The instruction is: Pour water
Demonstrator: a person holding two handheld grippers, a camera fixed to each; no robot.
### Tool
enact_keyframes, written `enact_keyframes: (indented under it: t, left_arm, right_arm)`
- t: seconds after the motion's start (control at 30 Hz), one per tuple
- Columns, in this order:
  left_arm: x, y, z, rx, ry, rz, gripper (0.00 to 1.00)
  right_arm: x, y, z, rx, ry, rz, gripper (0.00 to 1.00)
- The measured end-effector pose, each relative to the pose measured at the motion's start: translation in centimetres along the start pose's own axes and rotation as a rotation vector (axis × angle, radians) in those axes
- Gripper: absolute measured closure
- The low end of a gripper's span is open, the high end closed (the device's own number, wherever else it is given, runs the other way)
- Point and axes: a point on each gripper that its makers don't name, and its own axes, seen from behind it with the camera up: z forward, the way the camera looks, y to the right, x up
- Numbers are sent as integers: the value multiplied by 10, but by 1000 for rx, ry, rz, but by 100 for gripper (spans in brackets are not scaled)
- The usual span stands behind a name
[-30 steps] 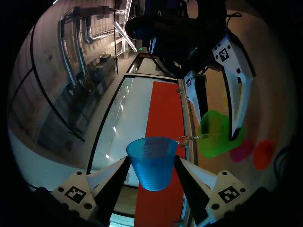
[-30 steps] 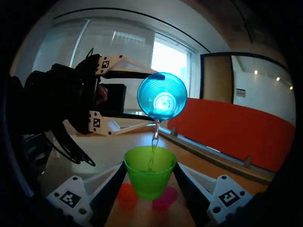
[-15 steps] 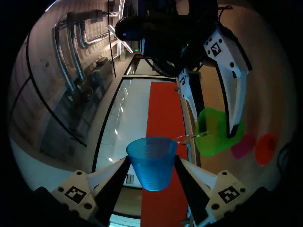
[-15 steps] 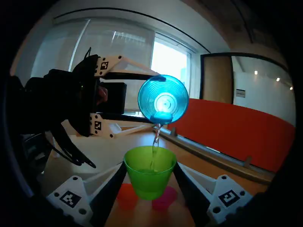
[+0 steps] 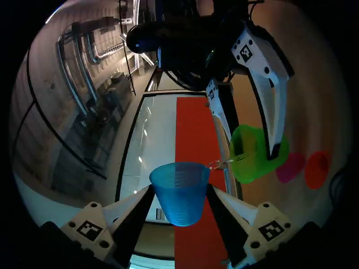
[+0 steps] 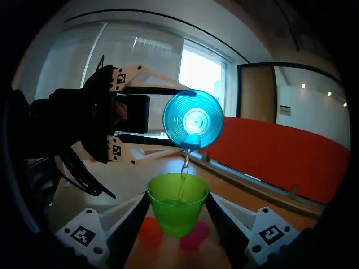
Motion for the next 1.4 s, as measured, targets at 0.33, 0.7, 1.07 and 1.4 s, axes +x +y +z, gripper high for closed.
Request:
enact_keyframes:
  t: [0.33,0.7,1.07,1.4]
  left_arm:
    - [5,-1,-1,10,5,58,16]
    - [6,-7,-2,29,13,93,16]
    - [3,-9,1,31,14,30,16]
    - [-14,-10,3,41,-4,-277,16]
  right_arm:
    - [0,0,0,-1,0,-1,10]
    - [-1,2,-1,-4,-1,0,10]
    - [0,2,-1,-6,0,0,10]
    - [1,1,-3,-10,3,-2,10]
